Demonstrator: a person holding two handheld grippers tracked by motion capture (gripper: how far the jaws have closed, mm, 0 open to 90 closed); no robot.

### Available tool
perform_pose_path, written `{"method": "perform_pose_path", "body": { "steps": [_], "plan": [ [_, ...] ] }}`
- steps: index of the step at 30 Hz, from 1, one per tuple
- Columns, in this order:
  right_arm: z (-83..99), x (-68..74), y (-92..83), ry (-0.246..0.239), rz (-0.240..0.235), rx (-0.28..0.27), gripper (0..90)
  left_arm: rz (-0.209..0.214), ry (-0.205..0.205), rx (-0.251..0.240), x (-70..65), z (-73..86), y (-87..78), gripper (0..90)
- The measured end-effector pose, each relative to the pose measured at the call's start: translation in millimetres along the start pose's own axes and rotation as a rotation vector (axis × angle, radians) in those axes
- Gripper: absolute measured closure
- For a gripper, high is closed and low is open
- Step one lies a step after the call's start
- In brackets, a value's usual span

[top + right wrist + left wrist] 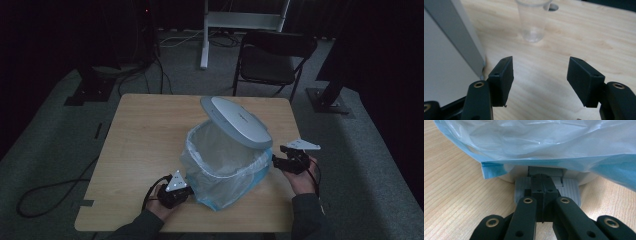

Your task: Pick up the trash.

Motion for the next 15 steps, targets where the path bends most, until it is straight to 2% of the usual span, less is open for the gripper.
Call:
{"method": "perform_pose_path", "body": {
  "steps": [7,9,15],
  "plan": [
    [-14.8,-3.5,-2.3,-0.002,0.018,-0.023,37.0,0.002,-0.008,-0.006,-0.4,-0.5,0.3,90.0],
    [-23.9,-5.4,-2.2,0.009,0.018,-0.04,37.0,0.003,-0.004,-0.002,-0.1,-0.2,0.1,90.0],
    [-33.3,-7.8,0.0,0.013,0.021,-0.047,37.0,0.004,-0.006,-0.002,-0.1,-0.1,0.1,90.0]
  ]
}}
Point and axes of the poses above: each handheld gripper's, and its own axes: y roughly forward along the jaws, z roughly out of its underside, x roughly to its left, the point moved 9 cm from there along y, roughly forward along the jaws, and after that the axes turned 1 degree about -y, right-handed, at the moved point
